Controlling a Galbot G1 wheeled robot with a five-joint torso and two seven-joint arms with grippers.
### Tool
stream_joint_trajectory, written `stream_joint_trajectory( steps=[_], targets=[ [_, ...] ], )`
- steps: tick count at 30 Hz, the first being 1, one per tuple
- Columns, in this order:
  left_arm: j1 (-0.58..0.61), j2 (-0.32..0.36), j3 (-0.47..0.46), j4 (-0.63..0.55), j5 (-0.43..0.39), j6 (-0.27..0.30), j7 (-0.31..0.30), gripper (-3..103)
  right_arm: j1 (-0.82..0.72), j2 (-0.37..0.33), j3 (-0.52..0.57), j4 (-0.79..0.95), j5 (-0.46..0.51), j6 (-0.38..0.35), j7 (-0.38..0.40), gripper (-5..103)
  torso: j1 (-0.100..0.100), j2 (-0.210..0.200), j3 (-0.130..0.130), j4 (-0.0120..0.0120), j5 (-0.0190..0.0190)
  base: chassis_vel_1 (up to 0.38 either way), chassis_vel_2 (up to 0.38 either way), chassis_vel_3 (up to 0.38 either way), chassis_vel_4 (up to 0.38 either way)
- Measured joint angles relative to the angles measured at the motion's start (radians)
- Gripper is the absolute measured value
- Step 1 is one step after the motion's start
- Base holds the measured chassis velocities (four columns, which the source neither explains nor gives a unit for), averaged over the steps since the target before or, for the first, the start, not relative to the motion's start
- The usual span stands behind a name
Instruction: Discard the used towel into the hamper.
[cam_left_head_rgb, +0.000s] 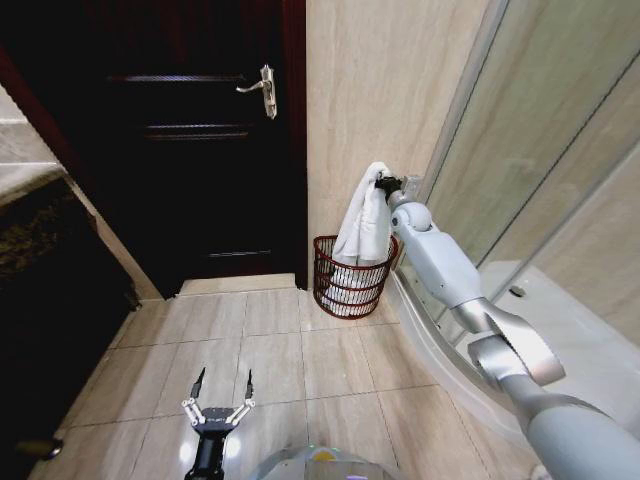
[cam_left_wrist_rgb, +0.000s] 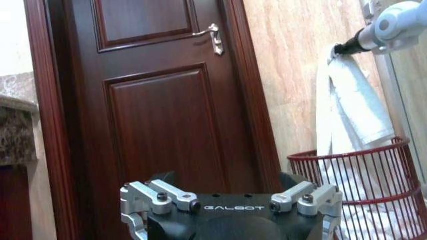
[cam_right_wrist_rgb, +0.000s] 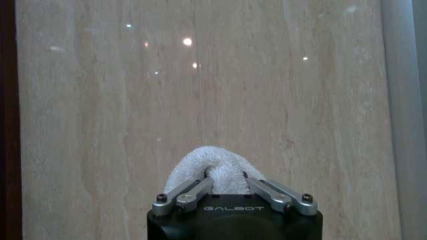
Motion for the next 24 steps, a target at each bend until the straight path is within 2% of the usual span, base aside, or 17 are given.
stream_joint_trajectory(
  steps=[12,17,24],
  targets=[
    [-0.004,0.0,0.007,-0.009,0.007,0.021,0.009,100,-0.001,-0.001,0.004,-0.023,-0.003,0.013,-0.014,7,-0.011,-0.049,-0.038,0.0,0.0,0.0,0.0,0.0,0.0],
    [-0.02,0.0,0.011,-0.005,0.007,0.021,0.006,100,-0.028,-0.022,0.007,0.007,-0.022,0.02,-0.003,7,-0.014,-0.067,-0.054,0.0,0.0,0.0,0.0,0.0,0.0],
    [-0.034,0.0,0.018,-0.001,0.008,0.036,0.0,100,-0.051,-0.04,0.015,0.023,-0.025,0.047,0.007,7,-0.014,-0.07,-0.056,-0.0001,0.0001,0.0,0.0,0.0,0.0]
  ],
)
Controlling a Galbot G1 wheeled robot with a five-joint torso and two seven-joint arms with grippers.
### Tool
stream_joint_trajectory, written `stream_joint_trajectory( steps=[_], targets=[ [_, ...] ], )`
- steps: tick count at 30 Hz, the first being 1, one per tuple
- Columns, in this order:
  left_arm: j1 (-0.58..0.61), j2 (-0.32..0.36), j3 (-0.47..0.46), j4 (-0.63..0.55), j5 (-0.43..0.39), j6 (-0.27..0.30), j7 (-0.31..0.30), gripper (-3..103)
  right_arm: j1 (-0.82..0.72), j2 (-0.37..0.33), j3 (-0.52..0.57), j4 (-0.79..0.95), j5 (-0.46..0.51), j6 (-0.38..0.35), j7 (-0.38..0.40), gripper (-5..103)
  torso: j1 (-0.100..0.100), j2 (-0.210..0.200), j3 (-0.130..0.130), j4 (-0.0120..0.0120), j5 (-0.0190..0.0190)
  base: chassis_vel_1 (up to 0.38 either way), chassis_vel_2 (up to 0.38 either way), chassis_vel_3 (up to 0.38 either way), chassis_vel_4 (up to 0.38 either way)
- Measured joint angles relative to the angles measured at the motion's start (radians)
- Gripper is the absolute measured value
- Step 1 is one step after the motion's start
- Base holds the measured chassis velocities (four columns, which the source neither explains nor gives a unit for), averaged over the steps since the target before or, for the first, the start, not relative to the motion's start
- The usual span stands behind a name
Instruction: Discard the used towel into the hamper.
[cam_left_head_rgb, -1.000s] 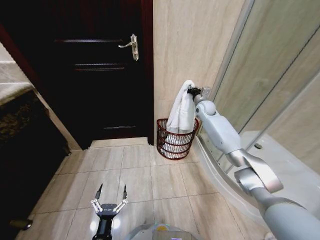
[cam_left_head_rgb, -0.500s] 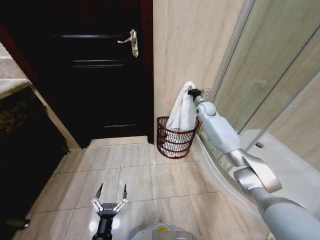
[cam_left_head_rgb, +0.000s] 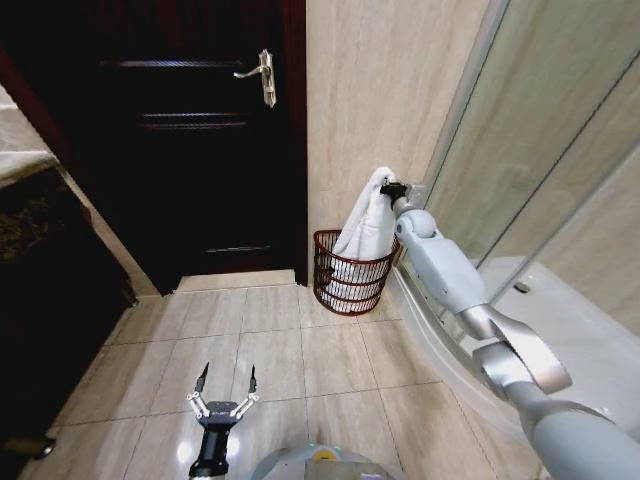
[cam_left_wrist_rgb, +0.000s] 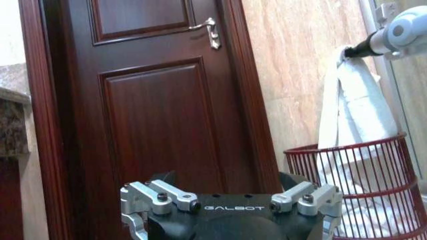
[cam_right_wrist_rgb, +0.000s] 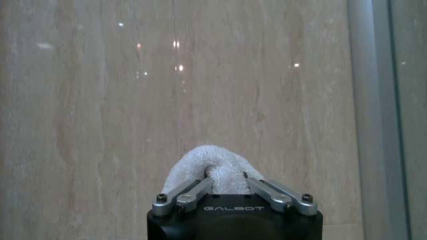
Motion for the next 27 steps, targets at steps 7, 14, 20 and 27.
stream_joint_trajectory(
  steps=[7,14,20,27],
  targets=[
    [-0.013,0.0,0.003,0.0,0.005,0.013,0.003,100,-0.008,-0.001,0.001,0.01,0.001,0.011,0.01,7,0.0,0.002,0.002,0.0002,-0.0002,0.0,0.0,0.0,0.0],
    [-0.033,0.0,0.001,-0.001,0.003,0.022,0.007,100,-0.04,-0.001,0.008,0.063,-0.001,0.009,0.034,7,0.001,0.005,0.004,0.0,-0.0002,-0.088,0.08,0.085,-0.085],
    [-0.05,0.0,0.001,0.012,0.0,0.023,0.013,100,-0.102,-0.012,0.014,0.155,-0.028,-0.025,0.099,7,0.002,0.007,0.005,0.0003,-0.0004,-0.121,0.13,0.124,-0.135],
    [-0.073,0.0,0.004,0.024,0.0,0.022,0.018,100,-0.247,-0.033,0.016,0.313,-0.057,-0.057,0.181,7,0.002,0.009,0.006,-0.0001,0.0001,-0.039,0.062,0.042,-0.05]
  ],
)
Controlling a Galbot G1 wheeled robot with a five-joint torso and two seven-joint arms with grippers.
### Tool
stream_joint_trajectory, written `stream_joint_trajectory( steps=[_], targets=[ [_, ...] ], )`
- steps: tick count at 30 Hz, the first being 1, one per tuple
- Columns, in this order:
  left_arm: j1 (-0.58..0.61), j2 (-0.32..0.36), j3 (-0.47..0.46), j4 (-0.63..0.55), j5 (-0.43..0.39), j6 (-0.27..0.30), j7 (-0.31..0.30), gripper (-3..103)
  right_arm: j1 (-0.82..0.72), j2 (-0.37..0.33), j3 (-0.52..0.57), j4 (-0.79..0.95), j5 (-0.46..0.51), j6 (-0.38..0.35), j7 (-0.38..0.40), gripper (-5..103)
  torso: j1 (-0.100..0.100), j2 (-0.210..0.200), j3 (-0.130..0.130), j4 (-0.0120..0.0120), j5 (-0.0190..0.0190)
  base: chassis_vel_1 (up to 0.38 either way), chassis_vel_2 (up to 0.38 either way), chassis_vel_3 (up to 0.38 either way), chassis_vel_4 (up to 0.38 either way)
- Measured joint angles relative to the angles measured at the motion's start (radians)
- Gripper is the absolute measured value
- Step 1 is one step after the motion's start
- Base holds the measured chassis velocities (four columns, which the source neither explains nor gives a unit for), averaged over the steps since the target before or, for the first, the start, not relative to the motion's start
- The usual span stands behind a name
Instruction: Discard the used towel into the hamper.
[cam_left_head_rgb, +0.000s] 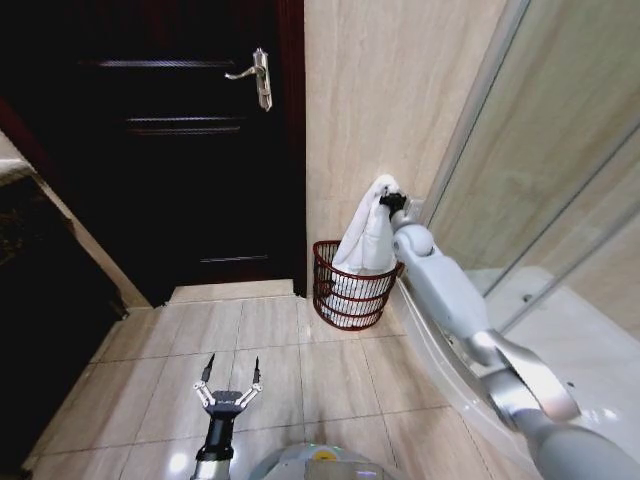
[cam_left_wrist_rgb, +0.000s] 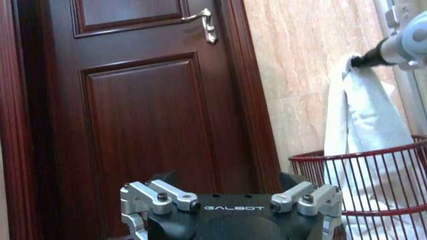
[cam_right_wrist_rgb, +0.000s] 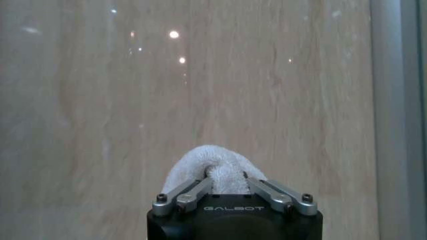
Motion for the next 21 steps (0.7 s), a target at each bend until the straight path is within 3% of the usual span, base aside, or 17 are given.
stream_joint_trajectory(
  steps=[12,21],
  targets=[
    [-0.002,0.0,0.001,0.006,-0.002,-0.007,0.001,100,-0.052,0.015,0.002,-0.01,0.02,0.015,-0.018,7,0.0,0.001,0.001,0.0003,-0.0003,0.0,0.0,0.0,0.0],
    [-0.007,0.0,0.001,0.009,-0.002,-0.015,0.003,100,-0.074,0.03,-0.01,-0.074,0.038,0.005,-0.084,7,0.001,0.002,0.002,0.0,-0.0002,0.0,0.0,0.0,0.0]
  ],
)
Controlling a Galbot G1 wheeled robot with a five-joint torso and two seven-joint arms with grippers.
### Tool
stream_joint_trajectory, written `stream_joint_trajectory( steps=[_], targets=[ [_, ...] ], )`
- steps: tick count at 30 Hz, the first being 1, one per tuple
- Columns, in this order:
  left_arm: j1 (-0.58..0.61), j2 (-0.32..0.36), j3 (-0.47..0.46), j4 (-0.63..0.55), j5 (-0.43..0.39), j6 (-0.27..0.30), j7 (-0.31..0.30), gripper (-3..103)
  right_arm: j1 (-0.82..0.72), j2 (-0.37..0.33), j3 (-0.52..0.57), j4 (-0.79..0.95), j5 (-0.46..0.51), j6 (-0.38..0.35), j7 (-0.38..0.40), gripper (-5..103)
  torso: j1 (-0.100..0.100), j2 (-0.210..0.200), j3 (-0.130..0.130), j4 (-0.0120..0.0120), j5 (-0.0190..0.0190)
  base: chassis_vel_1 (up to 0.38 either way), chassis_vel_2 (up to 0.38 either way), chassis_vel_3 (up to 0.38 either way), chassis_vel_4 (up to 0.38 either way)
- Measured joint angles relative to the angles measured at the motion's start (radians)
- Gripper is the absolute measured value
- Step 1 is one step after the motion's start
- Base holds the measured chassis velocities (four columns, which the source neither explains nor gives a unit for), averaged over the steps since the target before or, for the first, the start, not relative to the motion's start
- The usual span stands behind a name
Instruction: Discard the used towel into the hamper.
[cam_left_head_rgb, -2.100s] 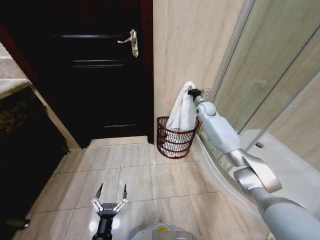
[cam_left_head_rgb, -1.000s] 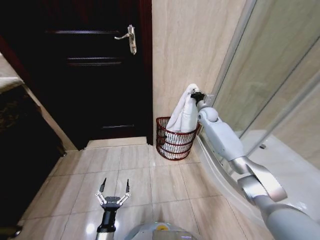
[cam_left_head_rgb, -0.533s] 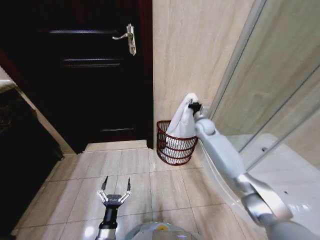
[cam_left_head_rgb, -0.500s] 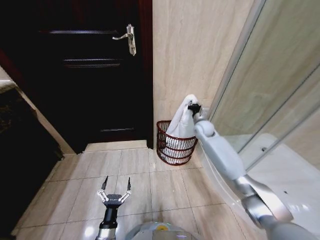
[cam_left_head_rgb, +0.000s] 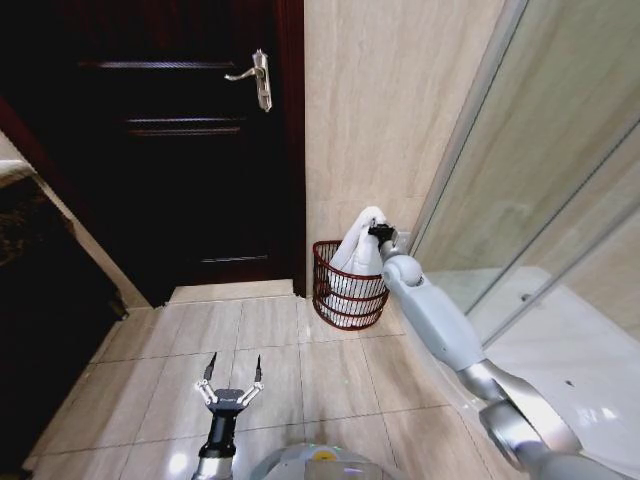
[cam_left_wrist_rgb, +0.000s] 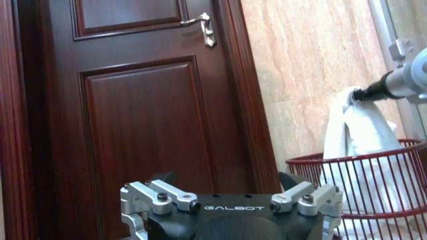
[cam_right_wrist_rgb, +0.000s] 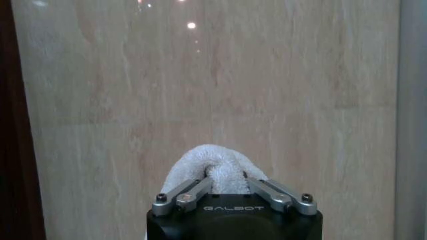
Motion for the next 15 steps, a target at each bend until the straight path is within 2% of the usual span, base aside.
stream_joint_trajectory(
  steps=[7,9,10,13,15],
  targets=[
    [0.005,0.0,-0.006,0.0,-0.01,-0.011,0.005,100,0.007,0.006,-0.005,-0.006,0.082,-0.052,0.0,7,0.0,0.0,0.0,0.0001,0.0001,0.0,0.0,0.0,0.0],
    [0.012,0.0,-0.01,0.0,-0.016,-0.016,0.005,100,0.022,0.006,-0.004,-0.007,0.129,-0.111,0.011,7,0.0,0.001,0.0,0.0003,-0.0003,0.0,0.0,0.0,0.0],
    [0.012,0.0,-0.01,0.0,-0.016,-0.016,0.005,100,0.022,0.006,-0.004,-0.007,0.129,-0.111,0.011,7,0.0,0.001,0.0,0.0003,-0.0003,0.0,0.0,0.0,0.0],
    [0.023,0.0,-0.021,-0.002,-0.03,-0.027,0.005,100,0.038,-0.016,-0.01,0.015,0.253,-0.233,0.04,7,0.0,0.001,0.0,0.0001,-0.0003,0.0,0.0,0.0,0.0],
    [0.023,0.0,-0.022,-0.001,-0.03,-0.033,0.004,100,0.04,-0.019,-0.014,0.014,0.261,-0.248,0.043,7,0.0,0.001,0.0,0.0,-0.0001,0.0,0.0,0.0,0.0]
  ],
)
